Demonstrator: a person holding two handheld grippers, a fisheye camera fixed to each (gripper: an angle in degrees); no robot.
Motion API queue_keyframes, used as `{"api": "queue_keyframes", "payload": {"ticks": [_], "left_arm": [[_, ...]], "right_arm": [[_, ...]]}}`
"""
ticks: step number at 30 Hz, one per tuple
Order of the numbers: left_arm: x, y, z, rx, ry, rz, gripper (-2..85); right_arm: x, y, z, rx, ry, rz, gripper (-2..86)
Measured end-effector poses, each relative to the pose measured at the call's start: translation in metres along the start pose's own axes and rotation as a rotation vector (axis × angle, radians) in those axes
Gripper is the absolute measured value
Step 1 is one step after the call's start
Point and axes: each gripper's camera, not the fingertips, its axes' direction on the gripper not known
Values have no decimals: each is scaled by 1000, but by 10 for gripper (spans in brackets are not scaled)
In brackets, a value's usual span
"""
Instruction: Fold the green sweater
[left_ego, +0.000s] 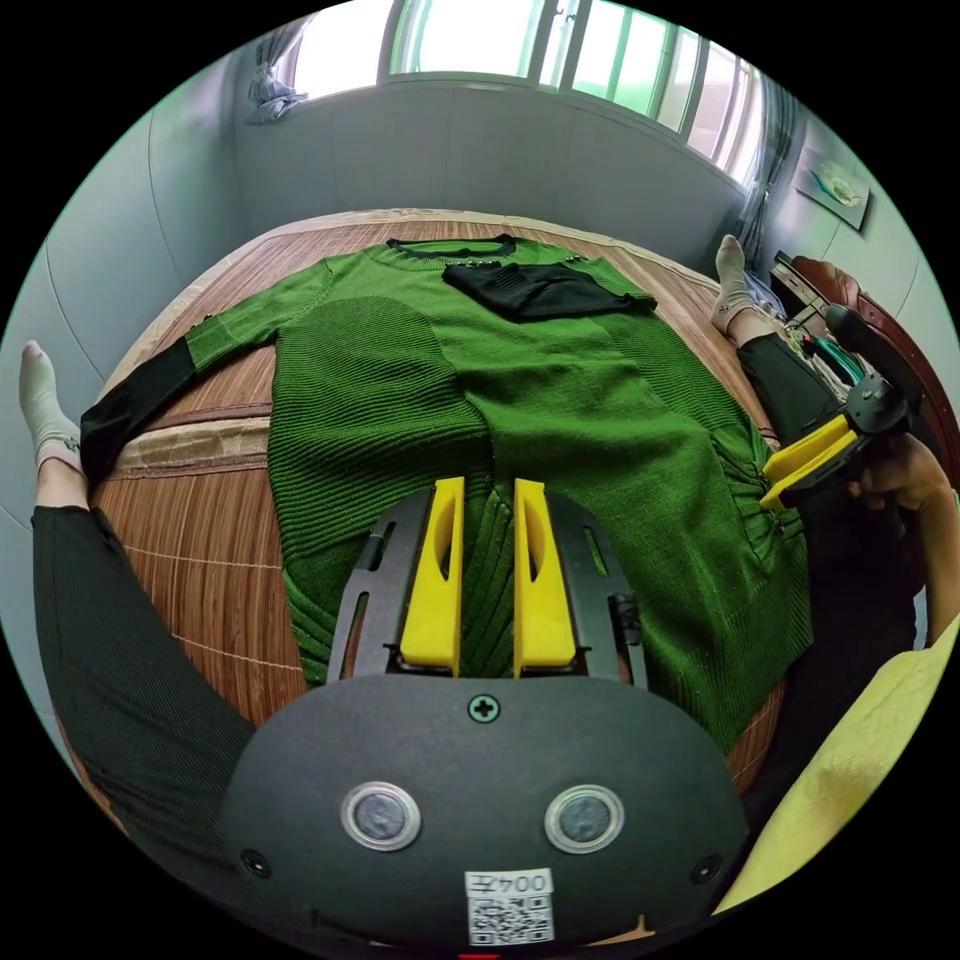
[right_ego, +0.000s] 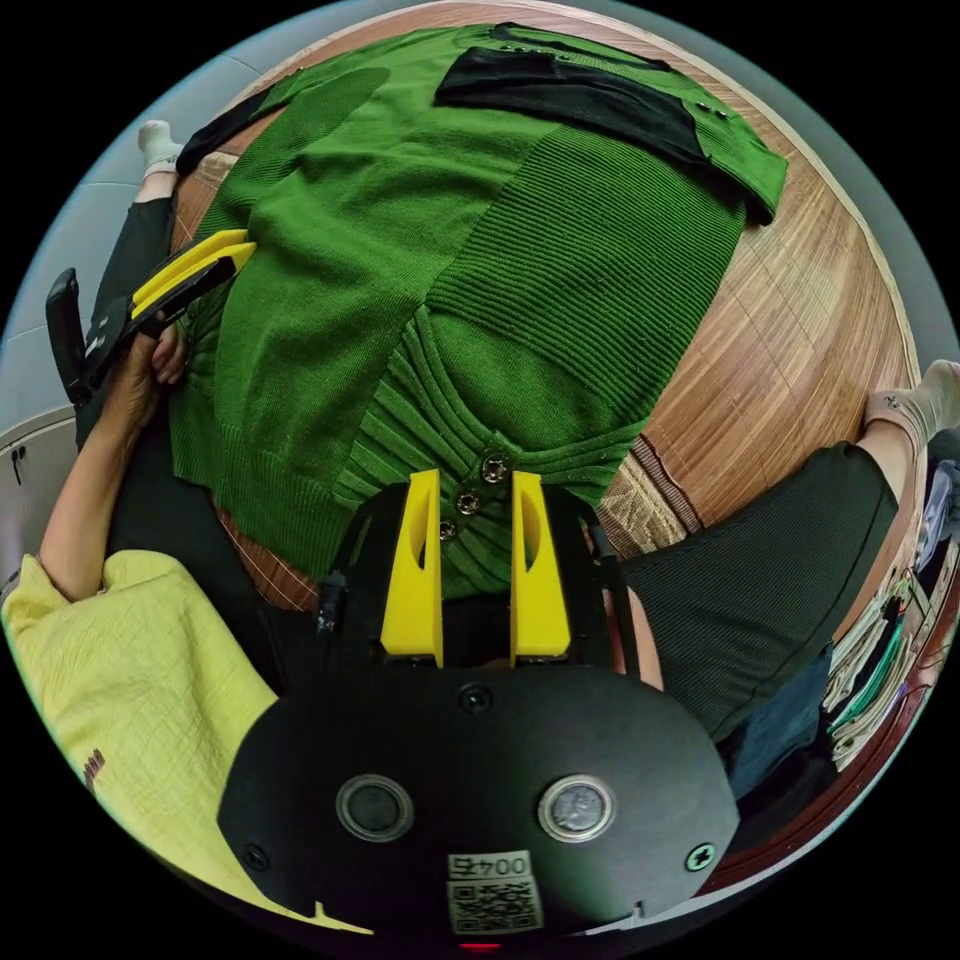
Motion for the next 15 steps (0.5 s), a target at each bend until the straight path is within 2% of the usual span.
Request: {"api": "queue_keyframes", "payload": {"ticks": [10,12,15], "left_arm": [[-6,-46,5,-45,81,-16,76],[-7,-62,-5,2,135,-17,80],[1,-104,-14,84,111,31,94]], "right_arm": [[-19,-27,8,9,28,-79,93],[-19,-33,9,2,14,-73,90],[-22,-43,12,-27,15,-92,89]]}}
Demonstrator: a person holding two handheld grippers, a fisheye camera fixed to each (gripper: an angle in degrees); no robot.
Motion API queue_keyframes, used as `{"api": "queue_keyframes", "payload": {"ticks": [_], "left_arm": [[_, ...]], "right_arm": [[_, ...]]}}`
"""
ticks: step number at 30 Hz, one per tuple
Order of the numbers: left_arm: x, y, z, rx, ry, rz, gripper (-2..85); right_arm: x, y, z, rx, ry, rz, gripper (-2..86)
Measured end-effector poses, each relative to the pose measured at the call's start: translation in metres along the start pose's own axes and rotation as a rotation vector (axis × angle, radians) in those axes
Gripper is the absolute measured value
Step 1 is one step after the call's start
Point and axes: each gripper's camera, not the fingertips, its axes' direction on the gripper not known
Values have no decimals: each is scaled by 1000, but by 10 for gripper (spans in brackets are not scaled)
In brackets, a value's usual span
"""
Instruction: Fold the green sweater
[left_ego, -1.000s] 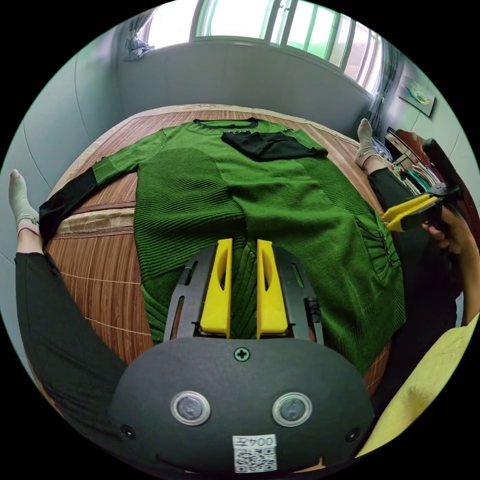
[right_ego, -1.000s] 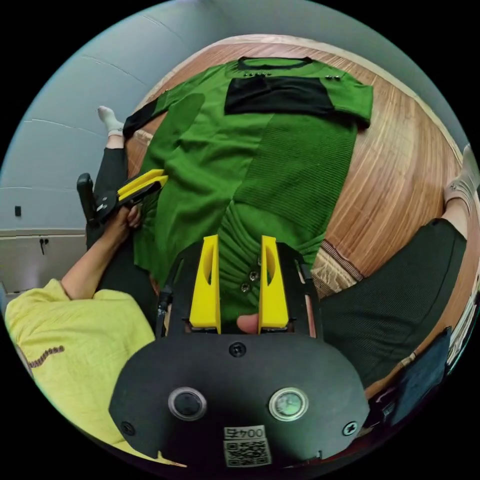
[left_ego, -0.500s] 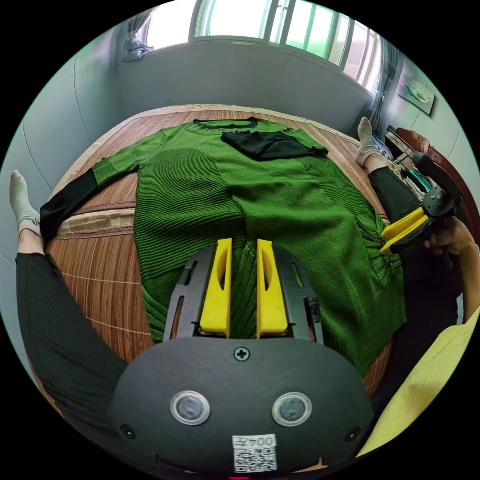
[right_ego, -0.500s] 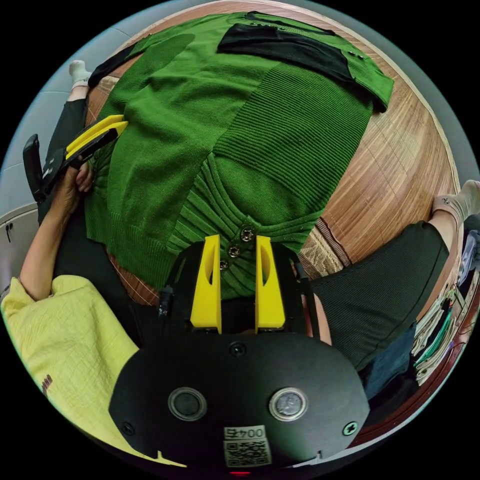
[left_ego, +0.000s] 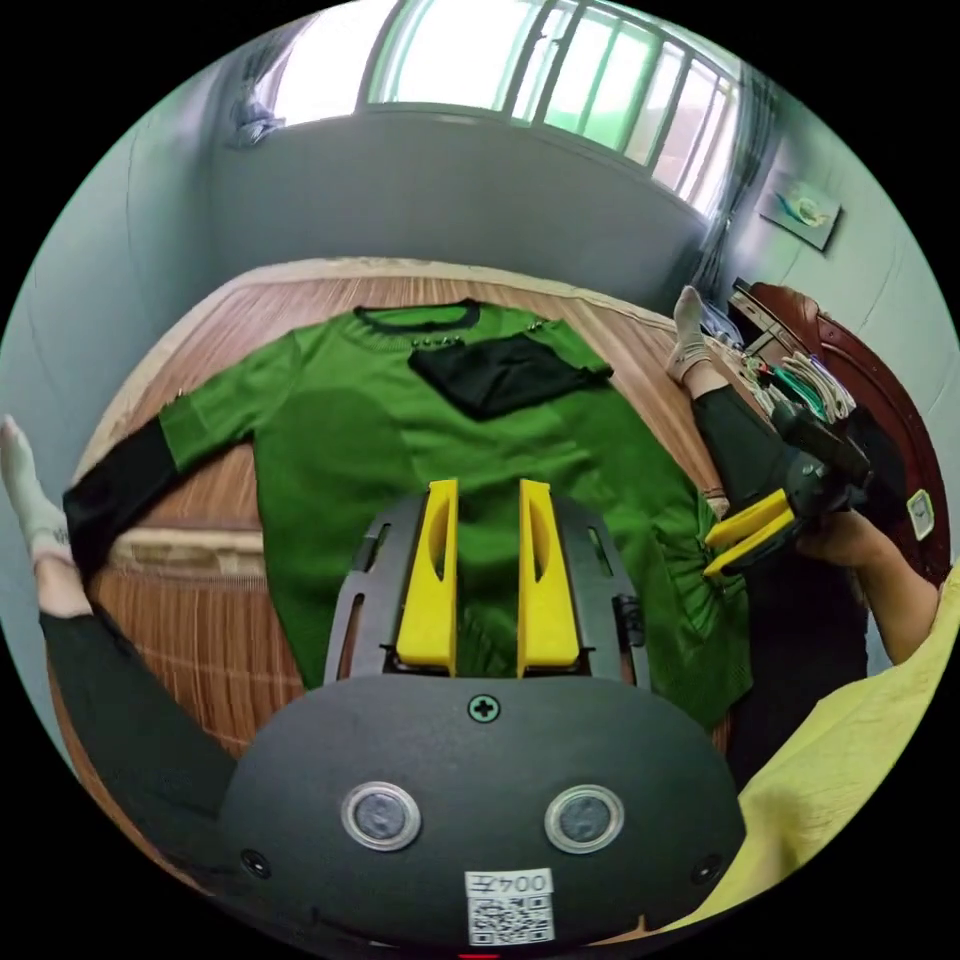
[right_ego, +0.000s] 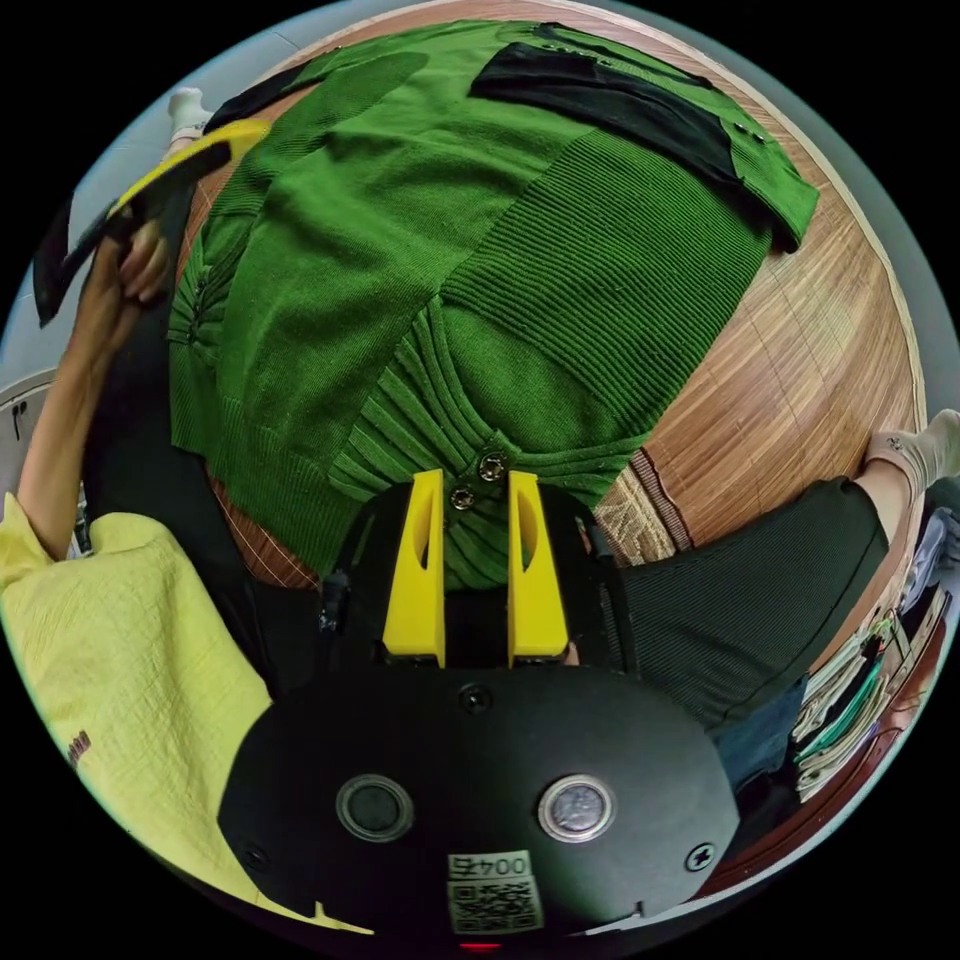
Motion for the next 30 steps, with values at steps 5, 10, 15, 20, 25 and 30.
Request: {"api": "queue_keyframes", "payload": {"ticks": [5,10,15,20,25,30], "left_arm": [[21,-101,43,-41,-41,127,120],[34,-167,109,-173,-89,207,121],[29,-203,148,-242,-142,200,113],[24,-228,167,-288,-187,235,48],[-7,-241,125,-130,-154,112,22],[-73,-219,69,54,-77,-182,19]], "right_arm": [[2,-17,5,-40,-25,-14,88],[13,-21,10,-26,-82,12,76],[15,-29,15,-43,-110,-9,74],[2,-35,20,-56,-50,-21,73],[-3,-36,24,-56,-38,-3,73],[-6,-36,28,-48,-35,-10,74]]}}
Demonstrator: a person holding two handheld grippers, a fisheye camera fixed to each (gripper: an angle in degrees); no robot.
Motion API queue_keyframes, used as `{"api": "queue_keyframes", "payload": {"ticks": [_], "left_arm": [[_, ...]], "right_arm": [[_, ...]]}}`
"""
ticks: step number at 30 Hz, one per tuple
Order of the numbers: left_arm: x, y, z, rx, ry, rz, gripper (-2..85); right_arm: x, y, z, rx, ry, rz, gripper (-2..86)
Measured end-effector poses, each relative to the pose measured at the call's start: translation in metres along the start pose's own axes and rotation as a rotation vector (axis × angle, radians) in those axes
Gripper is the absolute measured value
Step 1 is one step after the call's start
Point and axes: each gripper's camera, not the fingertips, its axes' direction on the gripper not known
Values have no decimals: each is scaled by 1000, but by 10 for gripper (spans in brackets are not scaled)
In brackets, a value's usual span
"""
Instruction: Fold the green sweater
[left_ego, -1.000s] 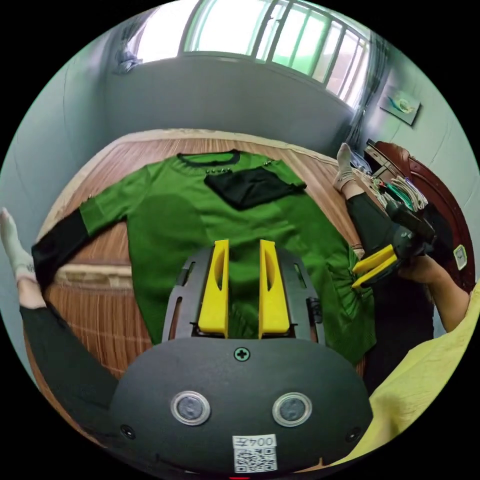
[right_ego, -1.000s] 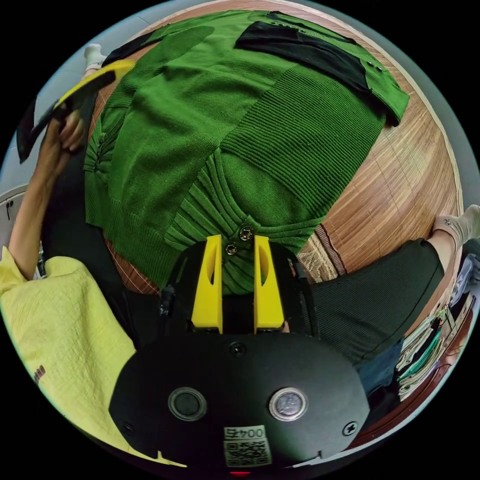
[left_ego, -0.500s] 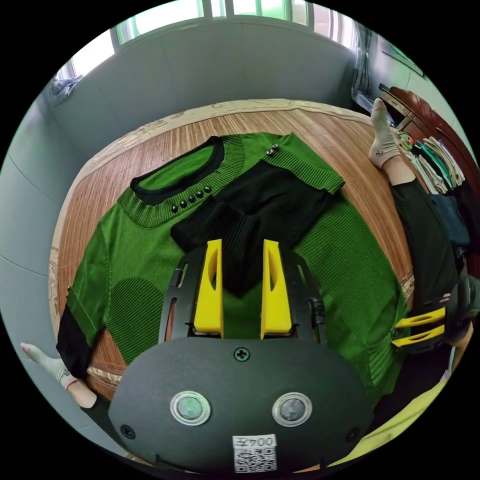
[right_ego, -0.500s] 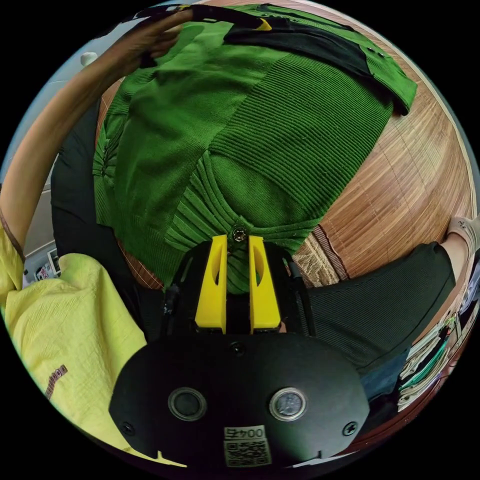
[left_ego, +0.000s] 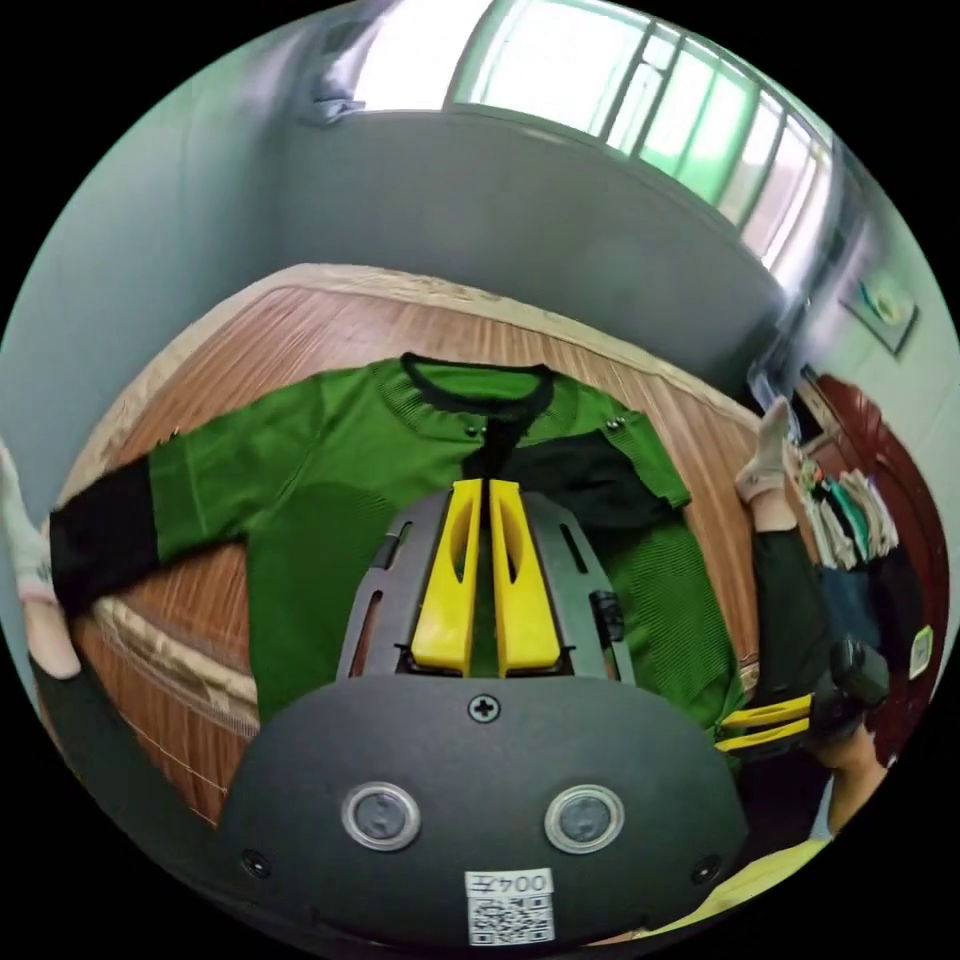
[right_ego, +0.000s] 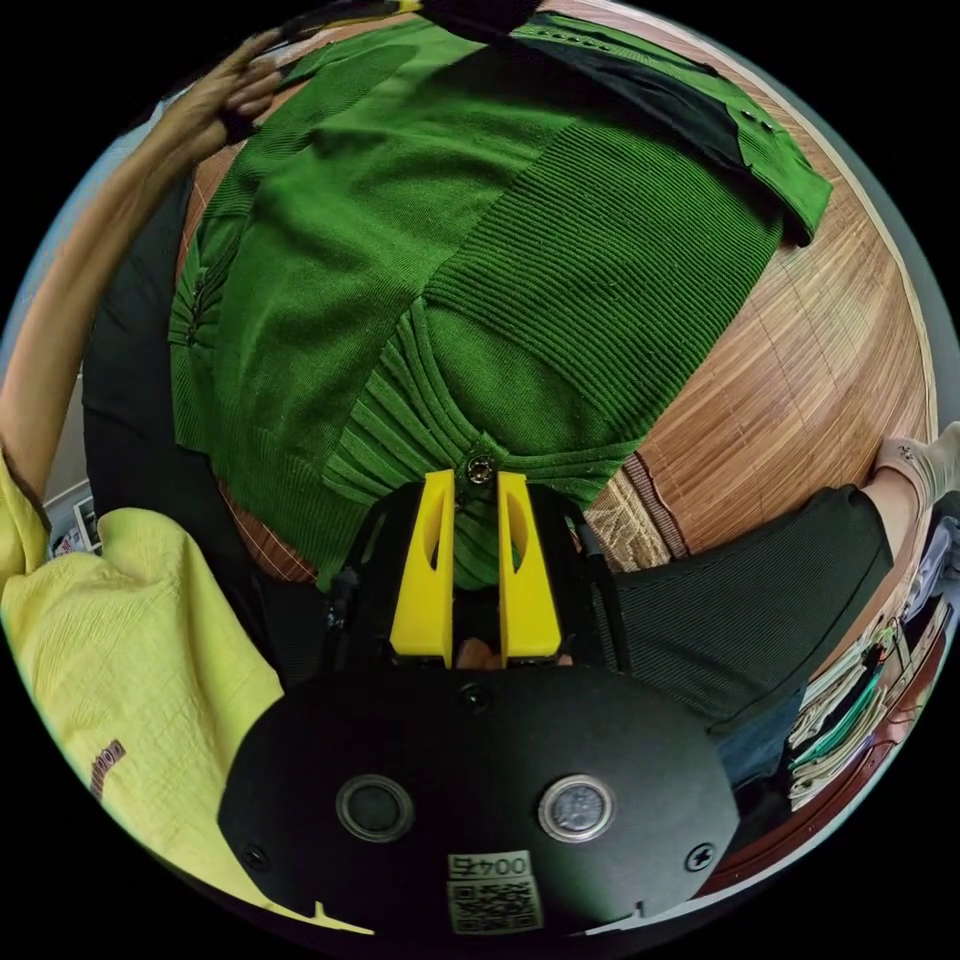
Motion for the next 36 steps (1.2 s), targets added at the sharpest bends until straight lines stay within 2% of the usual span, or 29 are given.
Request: {"api": "queue_keyframes", "payload": {"ticks": [5,8,16,25,32,36], "left_arm": [[-73,34,-12,10,26,-216,23],[-90,36,-20,31,32,-246,25],[-87,-31,7,-82,-20,-79,58],[-95,-72,49,-220,10,-111,83],[-77,-80,37,-167,-42,-56,24],[-66,-85,18,-94,-78,-21,11]], "right_arm": [[-7,-2,5,-12,25,-6,75],[-11,-3,7,-18,45,-5,75],[-9,-5,12,-43,21,-11,75],[-13,-10,17,-78,41,24,75],[6,-2,19,-43,-72,45,71],[5,1,20,-30,-65,36,70]]}}
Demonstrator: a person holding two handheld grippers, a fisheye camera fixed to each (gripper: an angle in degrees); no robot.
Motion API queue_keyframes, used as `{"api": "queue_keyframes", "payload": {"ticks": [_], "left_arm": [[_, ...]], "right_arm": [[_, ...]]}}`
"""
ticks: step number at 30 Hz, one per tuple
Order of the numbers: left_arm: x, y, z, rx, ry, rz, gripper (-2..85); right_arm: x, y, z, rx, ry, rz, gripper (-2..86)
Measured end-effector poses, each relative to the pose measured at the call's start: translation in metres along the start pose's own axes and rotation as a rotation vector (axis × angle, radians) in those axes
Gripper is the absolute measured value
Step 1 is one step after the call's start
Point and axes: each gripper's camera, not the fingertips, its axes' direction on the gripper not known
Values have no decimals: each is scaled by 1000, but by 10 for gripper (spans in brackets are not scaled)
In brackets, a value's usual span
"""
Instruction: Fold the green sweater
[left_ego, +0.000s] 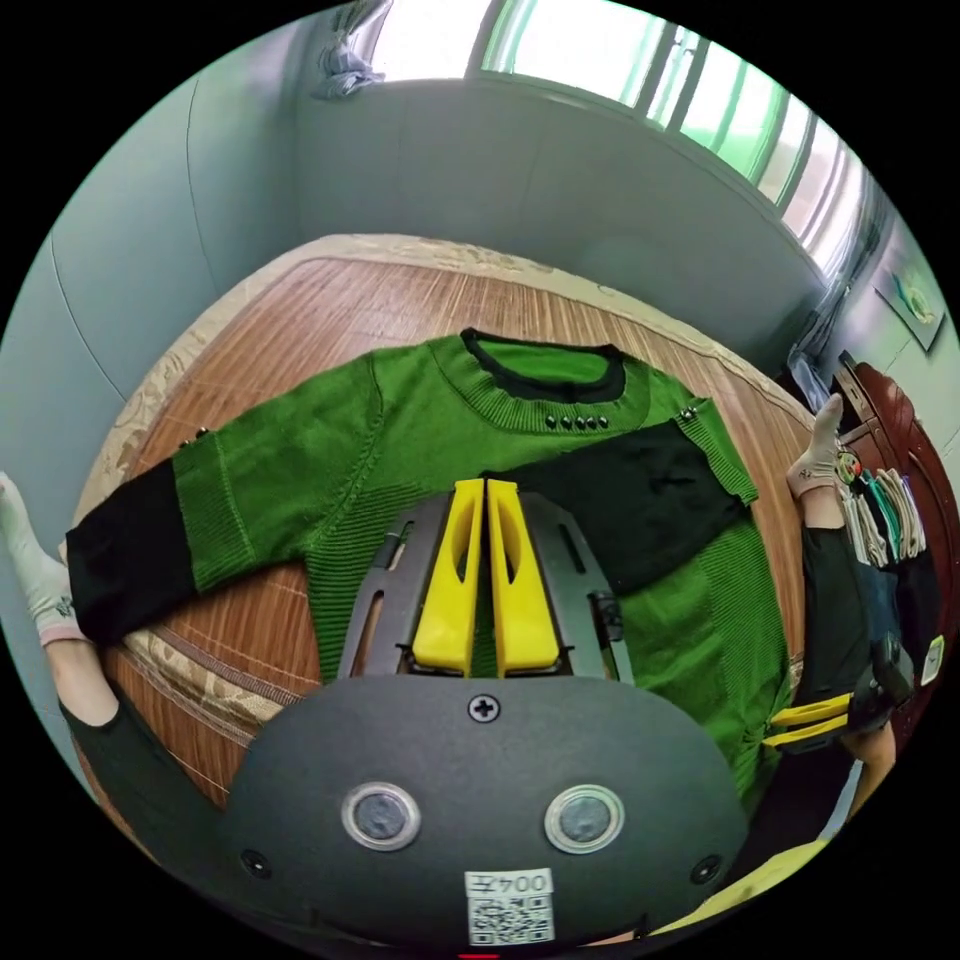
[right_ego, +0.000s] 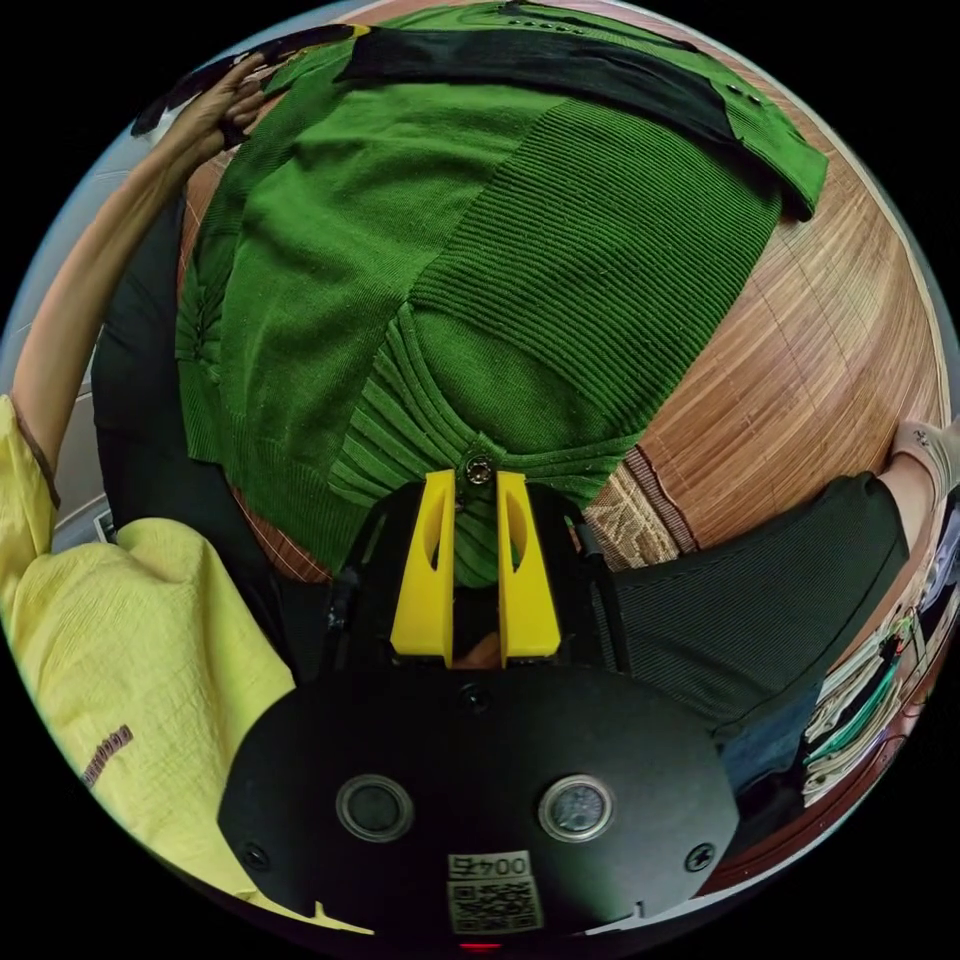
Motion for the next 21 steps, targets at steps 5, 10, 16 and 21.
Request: {"api": "queue_keyframes", "payload": {"ticks": [5,10,16,21], "left_arm": [[16,-2,-28,88,-33,51,5],[27,-5,-50,139,-18,73,3],[27,-17,-83,177,19,61,2],[22,-27,-95,164,47,41,3]], "right_arm": [[-7,-4,2,-28,50,-7,71],[-9,-6,3,-44,66,-14,71],[-4,-4,3,-33,47,-13,70],[-3,-5,3,-40,53,-18,71]]}}
